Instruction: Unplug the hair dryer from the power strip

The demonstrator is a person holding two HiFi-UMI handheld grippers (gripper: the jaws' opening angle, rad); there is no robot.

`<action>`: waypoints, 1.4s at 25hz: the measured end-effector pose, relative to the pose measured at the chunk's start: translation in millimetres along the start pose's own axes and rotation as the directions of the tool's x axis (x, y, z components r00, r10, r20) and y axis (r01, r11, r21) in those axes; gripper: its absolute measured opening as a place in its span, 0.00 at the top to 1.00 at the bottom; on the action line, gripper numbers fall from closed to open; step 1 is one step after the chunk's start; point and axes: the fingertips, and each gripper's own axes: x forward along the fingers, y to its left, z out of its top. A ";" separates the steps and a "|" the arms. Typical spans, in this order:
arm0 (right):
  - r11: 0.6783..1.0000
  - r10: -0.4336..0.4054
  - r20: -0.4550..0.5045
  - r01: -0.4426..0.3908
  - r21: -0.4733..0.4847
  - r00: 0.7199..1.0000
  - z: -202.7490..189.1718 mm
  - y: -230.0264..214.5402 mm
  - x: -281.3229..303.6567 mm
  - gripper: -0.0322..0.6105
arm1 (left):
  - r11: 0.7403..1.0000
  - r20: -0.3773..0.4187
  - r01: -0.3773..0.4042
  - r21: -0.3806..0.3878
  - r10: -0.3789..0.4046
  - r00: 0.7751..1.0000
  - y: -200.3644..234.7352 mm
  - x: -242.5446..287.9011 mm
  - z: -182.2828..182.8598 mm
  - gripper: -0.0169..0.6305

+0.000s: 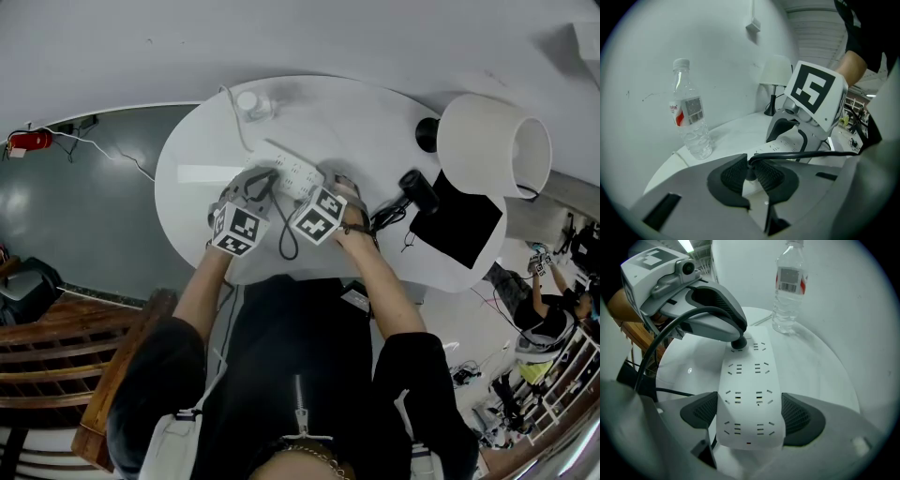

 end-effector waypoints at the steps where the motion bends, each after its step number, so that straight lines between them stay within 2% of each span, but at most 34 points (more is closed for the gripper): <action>1: 1.000 0.004 0.000 -0.004 0.002 1.000 0.2 0.8 0.3 0.30 | 1.000 -0.002 -0.006 0.027 0.006 1.000 -1.2 -0.1 -0.2 0.90; 3: 1.000 0.004 0.002 -0.004 0.002 1.000 0.5 1.3 1.4 0.30 | 0.998 -0.003 -0.012 0.058 0.012 1.000 -3.1 -0.3 -1.1 0.90; 7: 1.000 0.000 0.003 0.000 0.000 1.000 2.0 0.1 -0.8 0.30 | 1.000 0.005 0.000 0.015 0.000 1.000 -0.5 -1.1 0.3 0.90; 15: 1.000 -0.002 0.002 0.002 0.001 1.000 1.3 0.2 0.6 0.30 | 0.999 -0.002 -0.007 0.040 0.007 1.000 -1.7 -1.8 -0.3 0.90; 21: 1.000 -0.007 0.001 0.007 -0.003 1.000 2.0 -1.8 -1.0 0.30 | 0.997 0.084 -0.031 0.068 0.026 0.996 -0.7 -10.2 26.1 0.90; 27: 1.000 -0.010 0.003 0.010 -0.003 1.000 1.4 -1.5 0.0 0.30 | 0.997 0.065 -0.029 0.065 0.025 0.998 -1.8 -9.2 24.7 0.89; 35: 0.999 -0.029 0.058 0.031 -0.022 0.998 8.6 0.1 -7.8 0.30 | 0.996 0.048 -0.051 0.067 0.048 0.998 0.3 -15.9 16.5 0.89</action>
